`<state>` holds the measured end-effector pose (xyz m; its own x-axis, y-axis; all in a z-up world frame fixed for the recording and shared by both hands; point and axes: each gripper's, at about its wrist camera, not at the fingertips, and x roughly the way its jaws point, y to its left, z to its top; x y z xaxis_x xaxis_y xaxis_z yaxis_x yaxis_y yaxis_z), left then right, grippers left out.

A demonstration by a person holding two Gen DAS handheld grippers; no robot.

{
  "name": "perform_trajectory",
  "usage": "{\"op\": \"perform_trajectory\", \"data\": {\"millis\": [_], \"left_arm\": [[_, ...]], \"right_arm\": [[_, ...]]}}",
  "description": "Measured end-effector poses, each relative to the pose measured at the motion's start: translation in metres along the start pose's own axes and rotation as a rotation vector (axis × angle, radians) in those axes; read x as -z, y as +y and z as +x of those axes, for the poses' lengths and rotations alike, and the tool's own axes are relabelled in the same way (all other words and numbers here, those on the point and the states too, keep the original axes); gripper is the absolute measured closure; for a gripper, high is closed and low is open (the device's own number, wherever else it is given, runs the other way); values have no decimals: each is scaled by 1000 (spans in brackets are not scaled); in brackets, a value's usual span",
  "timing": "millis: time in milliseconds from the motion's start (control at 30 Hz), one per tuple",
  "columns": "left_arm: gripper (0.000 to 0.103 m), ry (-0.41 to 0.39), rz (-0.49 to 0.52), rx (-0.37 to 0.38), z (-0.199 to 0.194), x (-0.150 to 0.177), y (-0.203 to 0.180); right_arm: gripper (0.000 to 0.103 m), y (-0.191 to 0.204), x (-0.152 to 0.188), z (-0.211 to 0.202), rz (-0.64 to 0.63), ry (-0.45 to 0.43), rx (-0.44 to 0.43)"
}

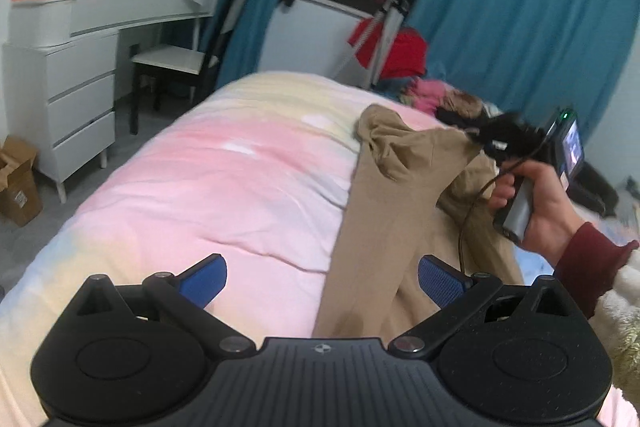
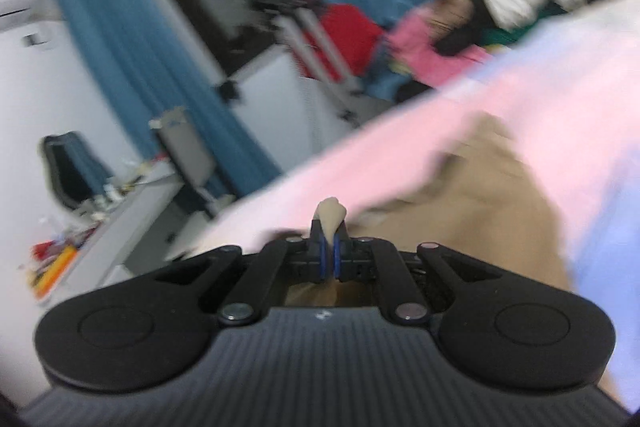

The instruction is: Fold clothes

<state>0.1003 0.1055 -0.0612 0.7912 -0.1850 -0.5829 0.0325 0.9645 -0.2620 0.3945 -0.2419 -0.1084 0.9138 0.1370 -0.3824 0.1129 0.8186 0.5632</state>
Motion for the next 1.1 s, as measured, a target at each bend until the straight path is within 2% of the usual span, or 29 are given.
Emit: {"op": "perform_trajectory", "data": {"millis": [67,133,200,267,333,367,500,600,733,867,967,1100], "left_arm": [[0,34,27,1,11,3,-7],[0,57,58,1,20,6,-13],[0,76,90,2,29,8,-19],[0,92,119,3,37,9,-24],[0,105,129,4,42,10,-26],[0,112,133,2,45,10,-27],[1,107,153,-12,45,11,-29],[1,96,159,-11,33,11,-31],[3,85,161,0,13,13,-31],[3,68,164,5,-12,17,-33],[3,97,168,-28,-19,22,-35],[4,212,119,-103,-16,28,-24]], "right_arm": [[93,-30,10,9,68,30,25],[92,-45,18,15,116,63,14],[84,-53,25,17,140,89,-6],[54,-50,25,11,108,100,-27],[38,-38,23,-1,37,108,-46],[36,-30,23,-9,-6,109,-52],[36,-3,30,-67,-130,113,-76],[36,14,43,-132,-188,108,-88],[36,22,65,-219,-244,113,-89],[36,12,88,-288,-238,133,-75],[36,-4,101,-318,-209,120,-61],[36,-26,109,-330,-168,117,-4]]}}
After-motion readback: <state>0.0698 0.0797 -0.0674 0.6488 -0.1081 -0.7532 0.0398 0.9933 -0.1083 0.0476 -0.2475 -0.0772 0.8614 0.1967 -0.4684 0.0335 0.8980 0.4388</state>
